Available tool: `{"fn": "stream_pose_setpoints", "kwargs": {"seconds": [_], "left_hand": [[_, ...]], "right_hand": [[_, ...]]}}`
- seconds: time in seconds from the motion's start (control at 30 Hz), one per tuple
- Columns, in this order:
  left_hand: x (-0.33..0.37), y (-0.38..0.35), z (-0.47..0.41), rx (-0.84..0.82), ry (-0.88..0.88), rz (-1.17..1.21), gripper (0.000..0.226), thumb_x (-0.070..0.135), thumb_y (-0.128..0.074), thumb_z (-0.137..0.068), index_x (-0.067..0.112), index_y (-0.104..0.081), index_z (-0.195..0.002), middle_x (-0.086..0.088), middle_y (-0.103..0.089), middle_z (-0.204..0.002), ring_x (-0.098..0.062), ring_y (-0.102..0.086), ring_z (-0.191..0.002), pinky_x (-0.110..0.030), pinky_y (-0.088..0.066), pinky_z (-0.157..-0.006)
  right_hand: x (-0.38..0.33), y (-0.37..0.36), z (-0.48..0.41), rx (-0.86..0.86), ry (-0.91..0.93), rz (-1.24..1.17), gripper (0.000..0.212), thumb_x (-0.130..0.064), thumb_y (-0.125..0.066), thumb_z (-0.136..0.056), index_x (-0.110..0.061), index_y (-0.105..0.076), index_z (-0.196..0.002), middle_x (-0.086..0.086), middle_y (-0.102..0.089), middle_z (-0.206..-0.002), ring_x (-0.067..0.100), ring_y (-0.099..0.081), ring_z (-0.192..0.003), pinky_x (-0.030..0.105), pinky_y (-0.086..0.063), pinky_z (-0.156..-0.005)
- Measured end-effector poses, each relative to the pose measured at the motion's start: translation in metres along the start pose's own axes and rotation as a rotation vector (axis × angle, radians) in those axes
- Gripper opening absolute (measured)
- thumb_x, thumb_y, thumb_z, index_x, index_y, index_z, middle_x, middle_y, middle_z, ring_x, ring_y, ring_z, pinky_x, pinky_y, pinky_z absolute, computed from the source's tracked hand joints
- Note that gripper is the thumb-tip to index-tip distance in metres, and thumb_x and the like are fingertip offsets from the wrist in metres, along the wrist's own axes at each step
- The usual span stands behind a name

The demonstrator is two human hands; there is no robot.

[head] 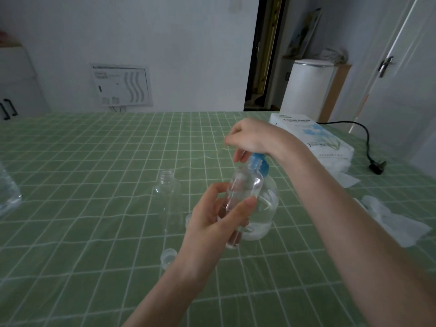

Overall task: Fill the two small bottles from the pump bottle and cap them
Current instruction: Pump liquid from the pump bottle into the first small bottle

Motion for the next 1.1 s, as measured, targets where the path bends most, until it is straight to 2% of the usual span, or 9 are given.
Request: {"fn": "stream_pose_setpoints", "kwargs": {"seconds": [0.1,0.3,0.6,0.77,0.9,1.1], "left_hand": [[0.001,-0.001,-0.001,-0.013,-0.009,0.014,0.026,0.042,-0.066,-0.072,0.030,-0.063,-0.094,-0.003,-0.069,-0.082,-0.016,-0.058,-0.069,-0.019,-0.046,-0.055],[0.003,-0.002,-0.001,-0.014,0.000,0.033,0.026,0.040,-0.065,-0.072,0.027,-0.062,-0.095,0.001,-0.069,-0.078,-0.012,-0.058,-0.067,-0.018,-0.045,-0.053],[0.002,0.000,0.001,0.000,0.017,0.007,0.032,0.040,-0.066,-0.072,0.021,-0.060,-0.097,-0.019,-0.065,-0.087,-0.019,-0.055,-0.068,-0.016,-0.044,-0.051],[0.003,-0.002,-0.001,-0.013,0.002,0.005,0.029,0.041,-0.065,-0.072,0.026,-0.062,-0.097,-0.008,-0.070,-0.085,-0.015,-0.058,-0.069,-0.016,-0.046,-0.054],[0.004,-0.002,-0.002,-0.008,-0.009,0.022,0.026,0.039,-0.065,-0.072,0.025,-0.063,-0.094,0.002,-0.068,-0.077,-0.015,-0.057,-0.068,-0.017,-0.045,-0.052],[0.004,-0.001,0.000,-0.009,0.007,0.020,0.027,0.039,-0.066,-0.072,0.023,-0.062,-0.094,-0.006,-0.066,-0.079,-0.018,-0.054,-0.067,-0.019,-0.043,-0.051]], "right_hand": [[-0.002,0.004,0.000,0.014,0.005,0.000,0.037,-0.027,-0.049,-0.095,-0.001,-0.060,-0.119,0.013,-0.073,-0.098,0.029,-0.070,-0.096,0.036,-0.051,-0.085],[-0.002,0.001,-0.001,-0.006,0.001,-0.003,0.036,-0.028,-0.049,-0.095,-0.002,-0.062,-0.117,0.014,-0.072,-0.102,0.029,-0.068,-0.100,0.040,-0.048,-0.097],[0.003,-0.007,-0.004,-0.001,-0.013,-0.035,0.041,-0.025,-0.051,-0.094,0.003,-0.058,-0.124,0.020,-0.070,-0.109,0.035,-0.066,-0.105,0.046,-0.046,-0.099],[0.002,0.001,-0.003,0.048,0.019,-0.065,0.042,-0.024,-0.051,-0.094,0.003,-0.057,-0.124,0.013,-0.074,-0.094,0.032,-0.067,-0.102,0.043,-0.049,-0.095],[0.000,0.002,-0.004,0.013,0.019,-0.047,0.039,-0.025,-0.051,-0.094,0.002,-0.060,-0.120,0.012,-0.074,-0.094,0.031,-0.068,-0.101,0.043,-0.048,-0.097],[0.002,-0.003,-0.003,0.001,0.017,-0.039,0.034,-0.024,-0.050,-0.095,-0.001,-0.063,-0.116,0.004,-0.074,-0.085,0.027,-0.069,-0.100,0.038,-0.046,-0.098]]}}
Point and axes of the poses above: each hand's wrist, its own z-axis away from the middle knuckle, its own y-axis out of the back of the hand, x = y × z, the point moved 1 cm from there along -z, towards the middle knuckle
